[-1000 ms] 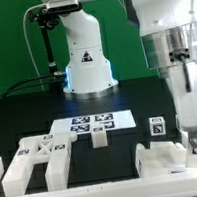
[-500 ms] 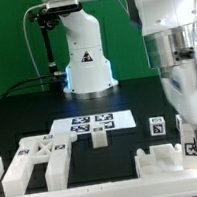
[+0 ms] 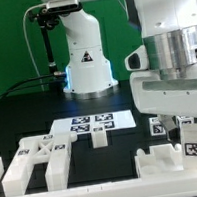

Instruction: Assemble chair

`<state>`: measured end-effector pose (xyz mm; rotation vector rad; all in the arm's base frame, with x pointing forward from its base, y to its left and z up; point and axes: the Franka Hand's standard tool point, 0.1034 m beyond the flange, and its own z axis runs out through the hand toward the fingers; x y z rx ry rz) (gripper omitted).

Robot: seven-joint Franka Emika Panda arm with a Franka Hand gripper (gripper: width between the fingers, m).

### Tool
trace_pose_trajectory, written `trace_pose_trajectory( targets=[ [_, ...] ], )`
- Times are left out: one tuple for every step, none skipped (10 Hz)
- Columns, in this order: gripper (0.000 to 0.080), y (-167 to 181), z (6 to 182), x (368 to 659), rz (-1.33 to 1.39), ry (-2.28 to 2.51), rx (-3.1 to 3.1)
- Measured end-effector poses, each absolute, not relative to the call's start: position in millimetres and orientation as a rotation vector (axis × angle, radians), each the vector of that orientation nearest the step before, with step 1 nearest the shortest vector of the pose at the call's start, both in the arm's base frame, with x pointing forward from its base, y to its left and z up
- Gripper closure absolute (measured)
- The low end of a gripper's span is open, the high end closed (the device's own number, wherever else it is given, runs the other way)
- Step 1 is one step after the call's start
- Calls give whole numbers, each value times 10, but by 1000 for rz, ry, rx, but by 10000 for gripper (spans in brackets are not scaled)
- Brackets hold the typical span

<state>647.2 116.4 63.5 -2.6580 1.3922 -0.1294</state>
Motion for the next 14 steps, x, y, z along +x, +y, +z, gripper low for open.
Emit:
trace_pose_trajectory(
  targets=[
    [150, 1160, 634, 6473, -137, 1313, -2701],
    [150, 1162, 633, 6472, -134, 1336, -2689],
    [279, 1161, 633, 6472, -134, 1336, -2689],
    [279, 1161, 632, 6472, -134, 1341, -2686],
    [417, 1166, 630, 6470, -125, 1438, -2631],
    [514, 1170, 631, 6470, -116, 1540, -2569],
    [514, 1173, 631, 6469, -108, 1617, -2518],
    [514, 1171, 633, 6471, -98, 1717, -2448],
    [514, 1160, 647, 6476, -68, 1887, -2317],
    [514, 1145, 662, 6484, -30, 2105, -2110],
    [514, 1147, 662, 6482, -2, 2271, -1921],
    [514, 1153, 654, 6488, 14, 2405, -1738],
    [512, 1151, 655, 6521, 10, 2498, -1556],
    [512, 1149, 651, 6524, 7, 2508, -1517]
  ],
)
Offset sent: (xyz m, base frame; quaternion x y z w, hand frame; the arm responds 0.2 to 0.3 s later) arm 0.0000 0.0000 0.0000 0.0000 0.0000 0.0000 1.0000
